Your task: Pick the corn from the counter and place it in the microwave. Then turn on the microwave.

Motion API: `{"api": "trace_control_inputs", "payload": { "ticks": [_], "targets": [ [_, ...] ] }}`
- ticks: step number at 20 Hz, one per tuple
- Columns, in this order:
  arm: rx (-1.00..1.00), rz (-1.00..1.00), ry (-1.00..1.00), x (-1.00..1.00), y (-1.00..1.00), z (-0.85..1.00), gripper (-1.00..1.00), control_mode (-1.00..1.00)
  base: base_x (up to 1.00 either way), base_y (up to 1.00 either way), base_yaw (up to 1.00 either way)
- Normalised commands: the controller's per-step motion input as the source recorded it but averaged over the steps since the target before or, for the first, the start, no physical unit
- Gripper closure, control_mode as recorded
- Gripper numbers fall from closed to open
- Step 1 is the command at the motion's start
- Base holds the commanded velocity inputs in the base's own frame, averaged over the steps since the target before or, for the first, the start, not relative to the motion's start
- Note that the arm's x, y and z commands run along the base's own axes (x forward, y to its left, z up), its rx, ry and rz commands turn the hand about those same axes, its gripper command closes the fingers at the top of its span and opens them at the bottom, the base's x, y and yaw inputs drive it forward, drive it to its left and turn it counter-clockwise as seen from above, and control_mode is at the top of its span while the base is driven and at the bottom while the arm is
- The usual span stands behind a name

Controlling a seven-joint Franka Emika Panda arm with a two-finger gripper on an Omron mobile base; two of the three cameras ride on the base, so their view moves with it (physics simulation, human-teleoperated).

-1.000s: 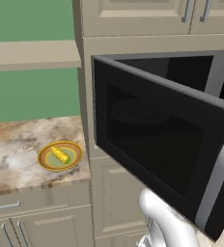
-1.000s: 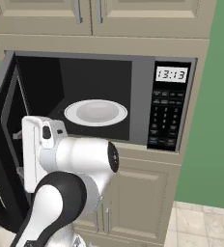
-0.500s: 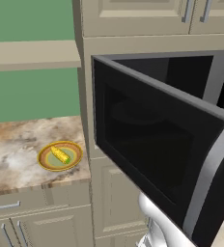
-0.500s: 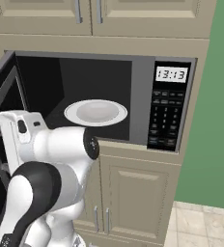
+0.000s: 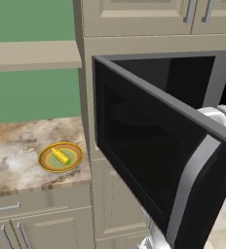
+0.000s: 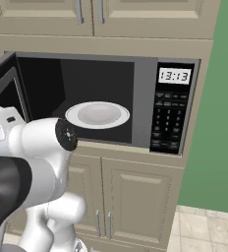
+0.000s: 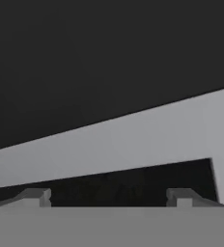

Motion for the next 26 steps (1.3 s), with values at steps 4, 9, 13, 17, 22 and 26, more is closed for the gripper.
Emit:
{"api": "trace_control_inputs", "payload": {
  "ticks": [4, 9, 13, 17, 22, 26],
  "targets": [
    [-0.03, 0.0, -0.11, -0.09, 0.36, 0.0, -1.0, -1.0, 0.0, 0.0, 0.0],
    [-0.02, 0.0, -0.12, -0.11, 0.28, 0.0, -1.0, -1.0, 0.0, 0.0, 0.0],
    [-0.02, -0.02, -0.12, -0.17, 0.18, 0.0, -1.0, -1.0, 0.0, 0.0, 0.0],
    [-0.02, -0.06, -0.1, -0.2, 0.08, 0.0, -1.0, -1.0, 0.0, 0.0, 0.0],
    [0.0, -0.08, -0.09, -0.24, 0.02, -0.06, -1.0, -1.0, 0.0, 0.0, 0.0],
    [0.0, -0.09, -0.07, -0.27, 0.0, -0.1, -1.0, -1.0, 0.0, 0.0, 0.0]
  ]
}}
